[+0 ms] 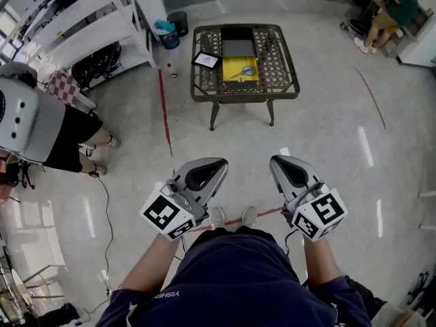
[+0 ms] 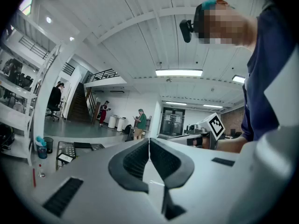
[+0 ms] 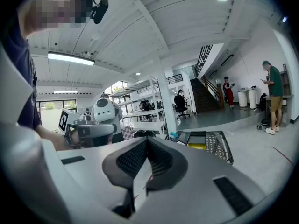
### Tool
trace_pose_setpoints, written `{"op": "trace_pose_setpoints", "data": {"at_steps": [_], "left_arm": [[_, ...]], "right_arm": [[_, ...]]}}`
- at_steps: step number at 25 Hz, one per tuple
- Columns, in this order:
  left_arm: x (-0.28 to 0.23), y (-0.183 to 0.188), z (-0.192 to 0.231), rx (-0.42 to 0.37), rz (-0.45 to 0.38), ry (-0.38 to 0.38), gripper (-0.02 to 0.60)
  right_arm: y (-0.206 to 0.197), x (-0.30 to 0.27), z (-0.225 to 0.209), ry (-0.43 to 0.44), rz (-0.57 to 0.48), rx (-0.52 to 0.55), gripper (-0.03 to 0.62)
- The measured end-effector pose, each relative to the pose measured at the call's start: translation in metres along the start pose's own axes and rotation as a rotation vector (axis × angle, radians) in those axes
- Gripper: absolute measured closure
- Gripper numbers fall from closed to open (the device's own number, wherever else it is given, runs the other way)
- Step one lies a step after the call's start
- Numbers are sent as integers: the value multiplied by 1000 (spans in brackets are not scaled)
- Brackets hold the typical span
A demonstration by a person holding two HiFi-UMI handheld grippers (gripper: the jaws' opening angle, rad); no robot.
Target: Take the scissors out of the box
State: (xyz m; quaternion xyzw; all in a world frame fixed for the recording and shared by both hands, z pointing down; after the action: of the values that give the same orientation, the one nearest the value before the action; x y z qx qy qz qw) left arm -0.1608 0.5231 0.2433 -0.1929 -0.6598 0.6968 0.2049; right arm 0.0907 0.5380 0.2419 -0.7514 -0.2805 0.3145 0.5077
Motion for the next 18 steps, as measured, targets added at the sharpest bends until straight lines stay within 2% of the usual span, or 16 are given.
{"op": "trace_pose_setpoints", "data": {"at_steps": [9, 18], "left_arm": [[-9, -4, -2, 9, 17, 2, 555], [-32, -10, -12, 11, 39, 28, 555]], "right_arm": [[-3, 1, -11, 3, -2, -30, 576], [-8, 12, -41, 17, 13, -57, 576]]}}
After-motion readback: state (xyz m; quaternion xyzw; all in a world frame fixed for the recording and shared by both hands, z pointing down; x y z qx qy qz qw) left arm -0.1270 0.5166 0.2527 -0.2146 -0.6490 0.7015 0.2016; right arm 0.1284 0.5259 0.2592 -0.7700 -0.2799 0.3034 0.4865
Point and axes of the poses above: the fingertips, and each gripper's own axes: x backward along the fingers, z to its left, y out of its top, the point moved 10 cm from there along x, backward along the fingers, and after that the axes turned 7 degrees about -x, right-handed, at the moved point
